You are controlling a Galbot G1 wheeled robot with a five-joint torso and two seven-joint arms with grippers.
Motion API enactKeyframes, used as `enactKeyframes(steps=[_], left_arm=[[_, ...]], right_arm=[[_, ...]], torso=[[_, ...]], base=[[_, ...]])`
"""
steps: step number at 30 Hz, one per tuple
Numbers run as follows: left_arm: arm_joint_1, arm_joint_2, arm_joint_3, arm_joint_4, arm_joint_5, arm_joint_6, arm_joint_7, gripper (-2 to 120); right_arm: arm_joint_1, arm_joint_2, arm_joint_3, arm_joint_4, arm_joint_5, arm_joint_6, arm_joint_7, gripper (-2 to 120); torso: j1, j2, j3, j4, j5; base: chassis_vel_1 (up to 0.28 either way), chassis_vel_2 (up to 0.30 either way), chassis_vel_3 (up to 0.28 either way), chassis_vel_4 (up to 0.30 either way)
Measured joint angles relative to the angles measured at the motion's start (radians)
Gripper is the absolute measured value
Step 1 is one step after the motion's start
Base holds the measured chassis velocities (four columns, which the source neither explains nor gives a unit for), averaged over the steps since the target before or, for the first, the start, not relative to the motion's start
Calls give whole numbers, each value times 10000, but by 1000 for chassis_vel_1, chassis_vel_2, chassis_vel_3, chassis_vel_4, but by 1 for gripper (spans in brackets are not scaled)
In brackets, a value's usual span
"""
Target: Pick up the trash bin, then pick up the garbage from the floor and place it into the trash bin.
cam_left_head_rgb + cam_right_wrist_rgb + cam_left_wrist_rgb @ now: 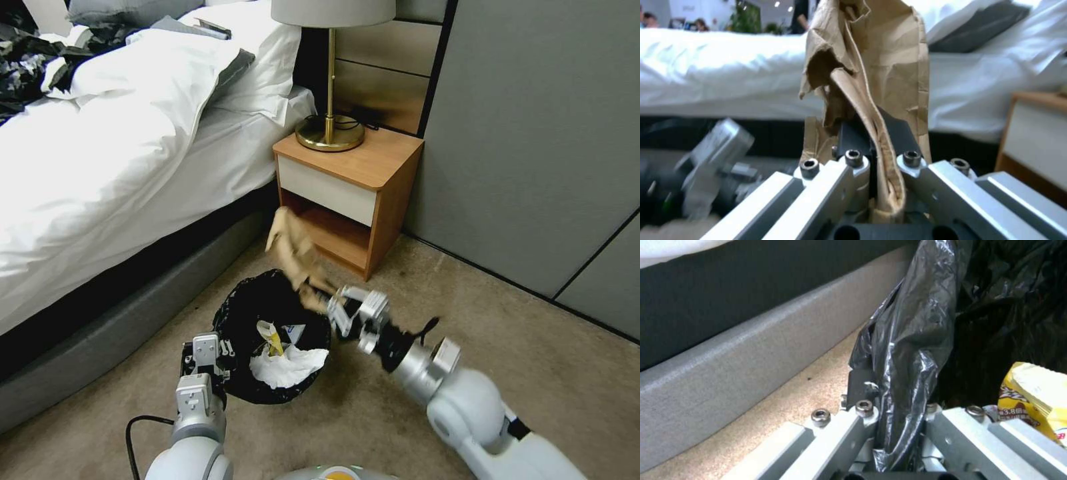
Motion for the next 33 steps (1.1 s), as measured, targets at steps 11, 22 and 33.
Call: enactKeyframes(steps=[11, 22, 33], left_arm=[[105, -18, 50, -169, -54, 42, -9, 1], [171, -73, 109, -314, -55, 51, -20, 1], [200, -129, 179, -374, -28, 74, -33, 1]], right_arm=[[458, -25, -862, -1387, -362, 192, 60, 0], [945, 297, -1327, -2308, -541, 157, 199, 0], [1202, 401, -1628, -2662, -755, 42, 413, 30]], torso=[[0, 0, 1, 1, 2], [-1, 0, 1, 1, 1], [0, 0, 1, 0, 0]], base=[[0, 0, 0, 0], [0, 0, 0, 0], [0, 0, 0, 0]])
